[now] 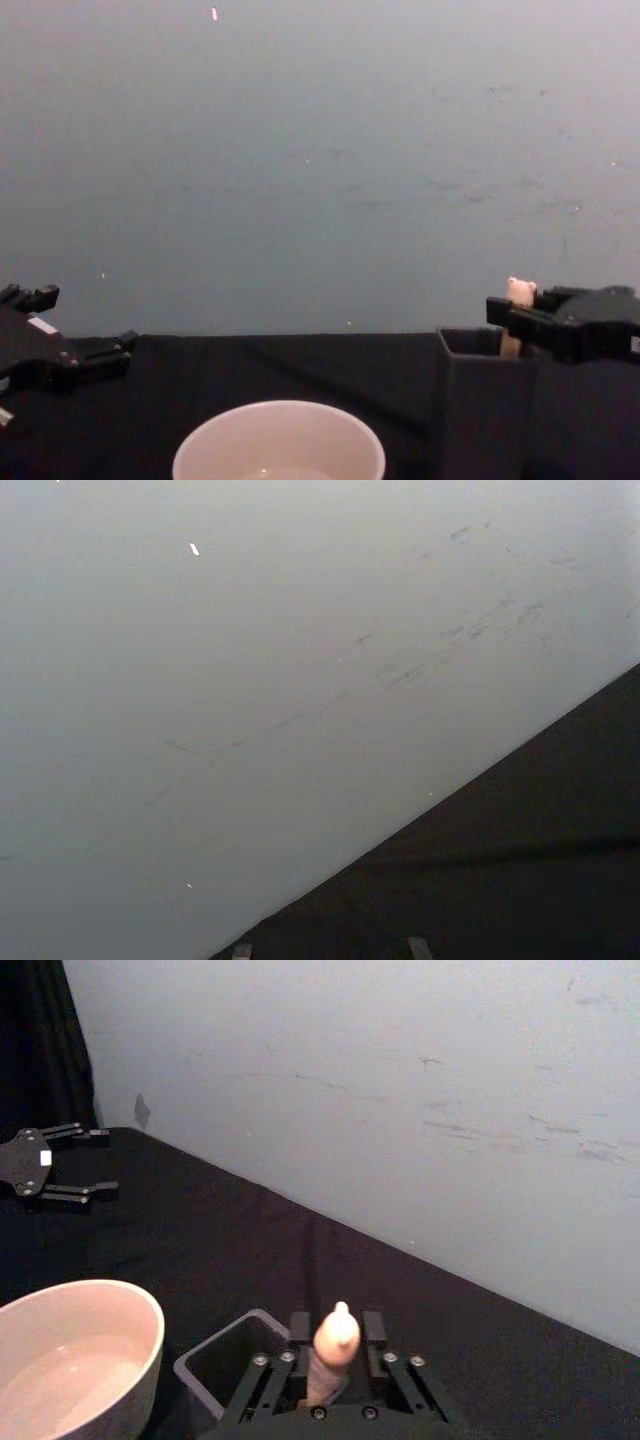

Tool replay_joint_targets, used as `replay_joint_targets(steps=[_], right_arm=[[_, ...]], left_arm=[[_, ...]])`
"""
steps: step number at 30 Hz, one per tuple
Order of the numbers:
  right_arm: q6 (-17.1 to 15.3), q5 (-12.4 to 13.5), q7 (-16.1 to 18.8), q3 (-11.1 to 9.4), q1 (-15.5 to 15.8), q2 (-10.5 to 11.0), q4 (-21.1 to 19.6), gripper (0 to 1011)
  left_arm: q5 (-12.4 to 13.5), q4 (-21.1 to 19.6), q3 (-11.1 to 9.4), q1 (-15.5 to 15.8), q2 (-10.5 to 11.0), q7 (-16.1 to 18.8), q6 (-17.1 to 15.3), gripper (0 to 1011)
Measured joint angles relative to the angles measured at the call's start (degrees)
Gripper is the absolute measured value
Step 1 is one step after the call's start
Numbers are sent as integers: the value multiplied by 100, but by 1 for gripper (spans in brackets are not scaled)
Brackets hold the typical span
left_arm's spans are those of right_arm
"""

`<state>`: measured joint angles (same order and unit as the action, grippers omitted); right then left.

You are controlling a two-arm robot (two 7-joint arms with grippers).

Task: Pick up the stirring spoon with one hand, stir inside the cup, then place it back in its original position.

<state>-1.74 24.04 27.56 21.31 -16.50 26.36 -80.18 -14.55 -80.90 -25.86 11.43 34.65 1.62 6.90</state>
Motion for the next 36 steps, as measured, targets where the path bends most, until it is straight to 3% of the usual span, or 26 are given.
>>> replay_joint_targets(steps=[6,24,36], right_arm=[[1,4,0,0,0,0,-1,226],[-18,18,28,0,1,5,-9,223],[-301,117,43,15,1,98,-237,223]], left_arm=[[0,0,0,0,0,0,0,1001],[0,0,0,0,0,0,1,1001],[0,0,0,0,0,0,0,1001]])
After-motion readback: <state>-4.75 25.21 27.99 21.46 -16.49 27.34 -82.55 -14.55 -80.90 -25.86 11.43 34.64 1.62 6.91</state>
